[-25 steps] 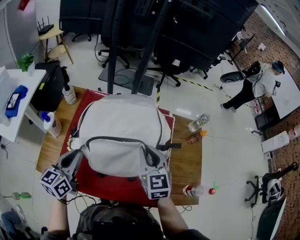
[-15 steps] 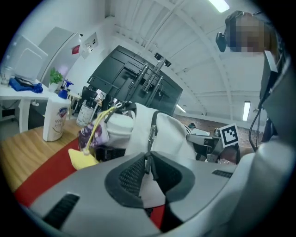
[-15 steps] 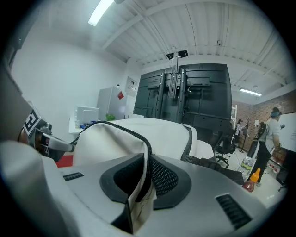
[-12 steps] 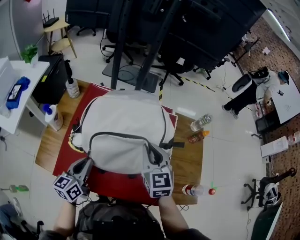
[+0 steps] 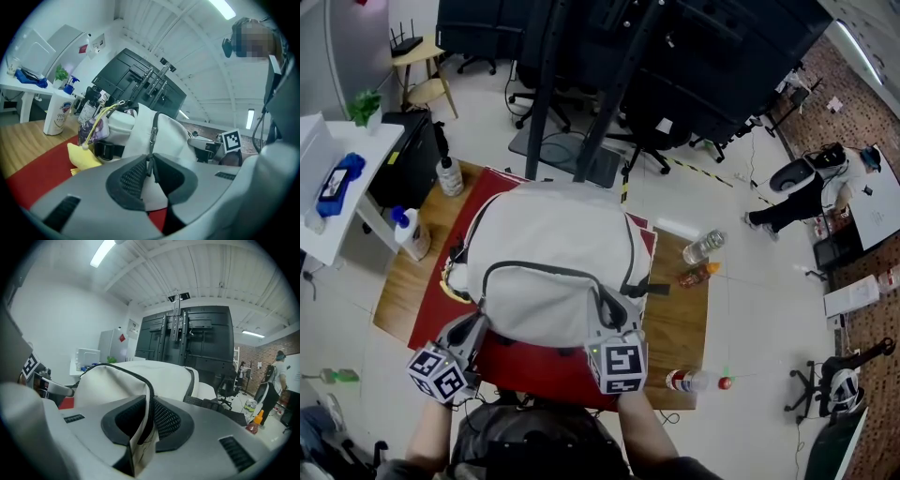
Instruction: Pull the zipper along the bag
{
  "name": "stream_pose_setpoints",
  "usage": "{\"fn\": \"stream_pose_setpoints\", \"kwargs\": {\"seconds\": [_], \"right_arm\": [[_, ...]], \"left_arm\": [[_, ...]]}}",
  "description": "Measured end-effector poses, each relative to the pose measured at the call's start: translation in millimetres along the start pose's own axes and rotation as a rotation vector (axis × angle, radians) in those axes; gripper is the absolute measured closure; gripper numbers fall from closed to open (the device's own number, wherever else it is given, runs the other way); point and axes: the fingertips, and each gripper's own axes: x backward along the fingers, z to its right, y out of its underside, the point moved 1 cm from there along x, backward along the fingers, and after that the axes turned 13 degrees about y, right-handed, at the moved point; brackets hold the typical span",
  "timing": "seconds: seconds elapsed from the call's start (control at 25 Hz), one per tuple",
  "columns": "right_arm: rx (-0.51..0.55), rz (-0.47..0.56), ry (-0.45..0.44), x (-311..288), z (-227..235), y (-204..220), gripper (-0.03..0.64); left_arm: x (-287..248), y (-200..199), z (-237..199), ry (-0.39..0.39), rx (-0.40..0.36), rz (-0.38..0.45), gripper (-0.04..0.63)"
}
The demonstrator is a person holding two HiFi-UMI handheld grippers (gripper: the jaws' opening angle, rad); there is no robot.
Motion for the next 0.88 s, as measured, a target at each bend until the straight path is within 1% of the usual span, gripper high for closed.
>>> {"fn": "stream_pose_setpoints", "kwargs": {"seconds": [0.12, 0.2, 0.24, 0.28, 0.36, 0.52, 0.64, 0.76, 0.88], "right_arm": [[0.004, 0.010, 0.006, 1, 0, -1, 0.556], [0.003, 0.015, 0.013, 3, 1, -2, 0.557], [0.000, 0.019, 0.014, 4, 2, -2, 0.555], [-0.004, 0.023, 0.014, 5, 1, -2, 0.554], [-0.010, 0.032, 0.015, 7, 1, -3, 0.547], [-0.017, 0.033, 0.020, 9, 0, -2, 0.540], [-0.024, 0.019, 0.003, 12, -2, 1, 0.526], [-0.029, 0.004, -0.015, 16, -6, 4, 0.484], [-0.037, 0.012, -0.009, 23, -5, 1, 0.428]], "left_arm": [[0, 0, 3, -0.012, -0.022, -0.023, 0.522], [-1, 7, 8, -0.005, -0.047, -0.070, 0.495], [-1, 12, 13, 0.010, -0.058, -0.100, 0.464], [-1, 16, 18, 0.025, -0.065, -0.124, 0.411], [2, 22, 23, 0.035, -0.063, -0.146, 0.349], [9, 24, 21, 0.001, -0.052, -0.150, 0.318], [15, 20, 17, -0.019, -0.068, -0.140, 0.288], [20, 5, 20, -0.032, -0.114, -0.133, 0.282], [23, -17, 26, -0.053, -0.188, -0.104, 0.279]]}}
